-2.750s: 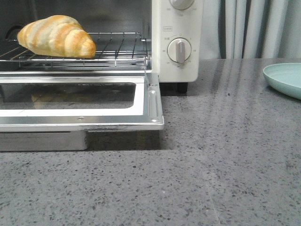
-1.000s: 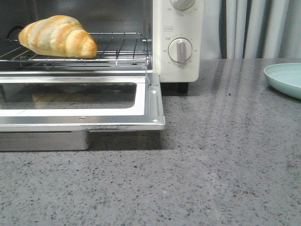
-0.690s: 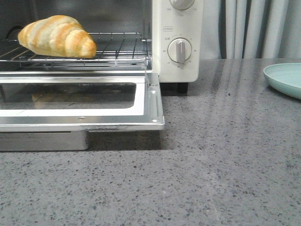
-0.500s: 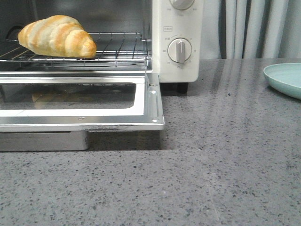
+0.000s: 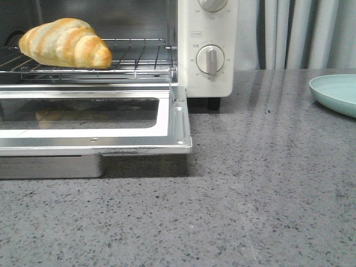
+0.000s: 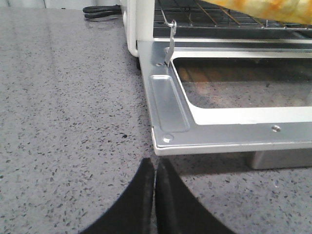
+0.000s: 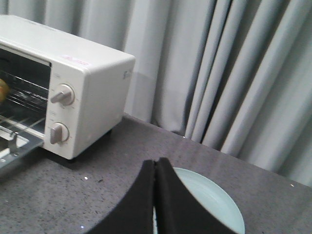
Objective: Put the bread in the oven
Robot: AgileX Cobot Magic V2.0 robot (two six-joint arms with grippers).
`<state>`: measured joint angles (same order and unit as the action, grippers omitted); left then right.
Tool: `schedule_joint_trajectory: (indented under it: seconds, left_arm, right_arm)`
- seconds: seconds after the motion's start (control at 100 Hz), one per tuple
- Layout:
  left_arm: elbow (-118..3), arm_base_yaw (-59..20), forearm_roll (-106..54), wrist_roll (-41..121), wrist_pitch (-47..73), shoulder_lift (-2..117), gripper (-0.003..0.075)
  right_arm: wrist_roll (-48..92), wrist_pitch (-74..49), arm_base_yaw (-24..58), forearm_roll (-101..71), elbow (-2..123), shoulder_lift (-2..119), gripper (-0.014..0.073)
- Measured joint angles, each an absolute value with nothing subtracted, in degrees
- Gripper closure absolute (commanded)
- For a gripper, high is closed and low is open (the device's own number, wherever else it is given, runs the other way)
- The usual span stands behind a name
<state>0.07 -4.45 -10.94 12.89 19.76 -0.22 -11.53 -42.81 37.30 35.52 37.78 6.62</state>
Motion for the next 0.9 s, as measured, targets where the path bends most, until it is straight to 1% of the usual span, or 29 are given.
schedule_joint_trajectory:
  seconds: [0.14, 0.31, 0.38, 0.43, 0.5, 0.61, 0.9]
  left_arm:
    - [0.07, -4.45, -10.94, 12.89, 19.76, -0.22, 0.0741]
    - [0.07, -4.45, -10.94, 12.89, 19.76, -0.22, 0.0741]
    - [0.07, -4.45, -10.94, 12.89, 19.76, -0.22, 0.0741]
    - [0.07, -4.45, -10.94, 12.89, 19.76, -0.22, 0.0741]
    - [0.07, -4.45, -10.94, 12.89, 19.76, -0.22, 0.0741]
    - [0.07, -4.45, -10.94, 12.89, 19.76, -0.22, 0.0741]
    - [0.07, -4.45, -10.94, 12.89, 19.76, -0.22, 0.0741]
  right_arm:
    - [-11.66, -33.32, 26.12, 29.04, 28.88, 6.62, 0.0662]
    - [-11.77, -13.58, 11.80, 20.08, 12.43, 6.62, 0.0662]
    - [-11.77, -7.51, 7.66, 16.93, 6.28, 6.62, 0.0662]
    - [-11.77, -5.36, 5.74, 15.00, 2.50, 6.62, 0.0662]
    - [-11.77, -4.77, 4.22, 13.68, -0.51, 6.62, 0.0662]
    - [-11.77, -6.08, 3.55, 12.93, -0.65, 6.51, 0.0662]
    - [-9.53, -17.67, 3.39, 12.58, -0.65, 1.49, 0.0662]
